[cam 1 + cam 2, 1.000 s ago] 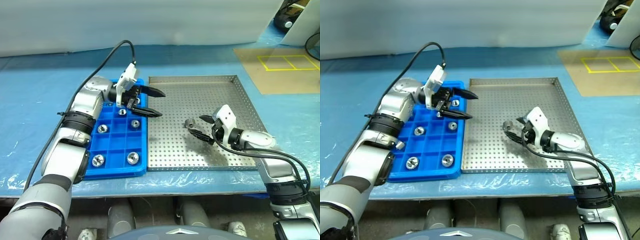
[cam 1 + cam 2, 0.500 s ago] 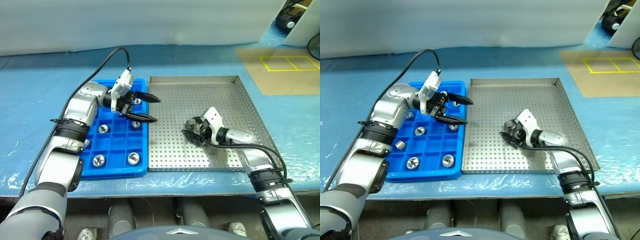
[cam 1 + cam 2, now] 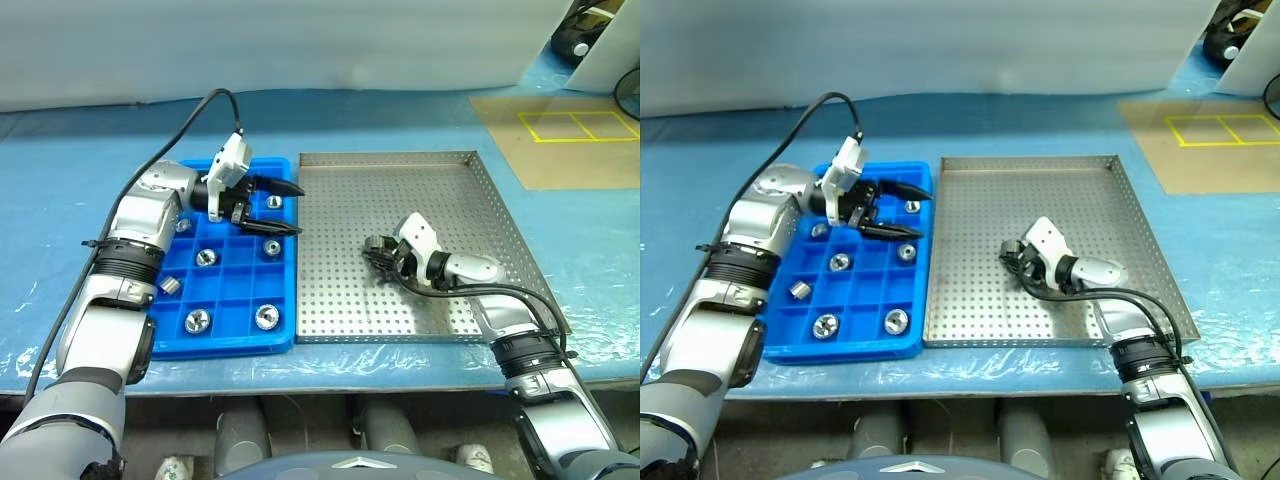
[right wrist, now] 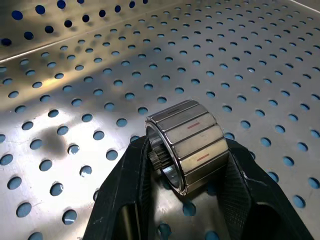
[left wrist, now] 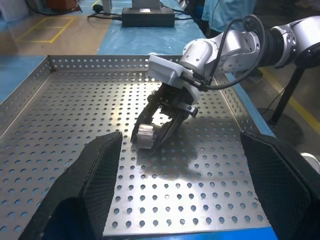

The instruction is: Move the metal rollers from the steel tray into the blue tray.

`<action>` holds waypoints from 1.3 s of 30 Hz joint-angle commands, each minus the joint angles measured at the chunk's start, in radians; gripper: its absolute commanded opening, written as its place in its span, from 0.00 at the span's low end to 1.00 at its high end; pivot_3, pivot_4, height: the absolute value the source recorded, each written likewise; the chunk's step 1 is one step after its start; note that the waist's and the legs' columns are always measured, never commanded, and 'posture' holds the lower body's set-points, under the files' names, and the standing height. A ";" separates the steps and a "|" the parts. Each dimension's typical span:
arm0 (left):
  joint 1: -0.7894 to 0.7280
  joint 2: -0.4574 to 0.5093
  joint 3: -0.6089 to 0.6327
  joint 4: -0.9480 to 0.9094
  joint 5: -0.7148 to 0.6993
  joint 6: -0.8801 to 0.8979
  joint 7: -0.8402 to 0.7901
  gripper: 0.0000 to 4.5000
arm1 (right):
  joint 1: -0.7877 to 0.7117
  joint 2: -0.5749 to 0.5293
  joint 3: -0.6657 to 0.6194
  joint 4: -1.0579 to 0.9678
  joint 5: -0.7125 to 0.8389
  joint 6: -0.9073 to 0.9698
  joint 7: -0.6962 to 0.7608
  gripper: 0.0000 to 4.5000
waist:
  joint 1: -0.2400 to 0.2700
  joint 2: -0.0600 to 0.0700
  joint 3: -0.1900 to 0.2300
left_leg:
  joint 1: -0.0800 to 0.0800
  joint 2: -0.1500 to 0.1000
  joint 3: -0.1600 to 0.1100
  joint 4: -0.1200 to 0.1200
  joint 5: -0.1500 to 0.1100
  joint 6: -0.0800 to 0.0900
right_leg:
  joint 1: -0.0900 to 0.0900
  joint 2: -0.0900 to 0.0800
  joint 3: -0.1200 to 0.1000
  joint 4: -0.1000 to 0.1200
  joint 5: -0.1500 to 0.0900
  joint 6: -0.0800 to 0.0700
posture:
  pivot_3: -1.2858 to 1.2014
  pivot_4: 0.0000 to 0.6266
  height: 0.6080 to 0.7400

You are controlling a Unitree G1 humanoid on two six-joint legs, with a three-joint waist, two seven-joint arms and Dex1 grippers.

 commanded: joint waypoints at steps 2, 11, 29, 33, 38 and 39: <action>-0.006 0.048 0.062 -0.023 -0.007 -0.002 0.021 0.89 | -0.083 0.018 0.012 -0.019 0.015 -0.009 0.037 0.32 | 0.000 0.000 0.000 | 0.000 0.000 0.000 0.000 0.000 0.000 | -0.001 0.000 0.000 0.000 0.000 0.000 | 0.44 0.24 1.00; 0.090 0.151 0.147 -0.165 -0.043 0.073 0.083 0.89 | -0.235 0.083 0.047 0.001 0.025 -0.007 0.099 0.32 | 0.015 0.001 0.000 | -0.003 0.001 0.000 -0.001 0.000 -0.001 | -0.004 0.000 -0.001 0.000 0.000 0.000 | 0.49 0.24 1.00; 0.771 0.314 0.521 -0.804 -0.217 0.330 0.386 0.89 | -0.418 0.402 0.226 0.255 0.023 -0.136 0.306 0.32 | 0.109 0.001 0.001 | -0.008 0.008 -0.008 -0.014 0.003 -0.005 | -0.006 0.000 -0.019 -0.001 -0.006 -0.009 | 0.64 0.24 1.00; 0.886 0.304 0.571 -0.896 -0.256 0.357 0.432 0.89 | -0.417 0.410 0.233 0.293 0.014 -0.159 0.334 0.32 | 0.122 0.001 0.001 | -0.010 0.012 -0.015 -0.014 0.005 -0.009 | -0.004 0.001 -0.027 0.001 -0.007 -0.011 | 0.66 0.24 1.00; 0.950 0.300 0.603 -0.946 -0.301 0.375 0.476 0.89 | -0.392 0.379 0.243 0.268 0.027 -0.125 0.410 0.32 | 0.141 0.002 0.001 | -0.010 0.014 -0.017 -0.015 0.006 -0.011 | -0.003 0.001 -0.027 0.002 -0.009 -0.013 | 0.66 0.24 1.00; 0.953 0.301 0.606 -0.950 -0.310 0.378 0.482 0.89 | -0.385 0.373 0.244 0.252 0.033 -0.110 0.425 0.32 | 0.143 0.002 0.001 | -0.010 0.015 -0.017 -0.015 0.006 -0.011 | -0.003 0.001 -0.027 0.003 -0.009 -0.013 | 0.66 0.24 1.00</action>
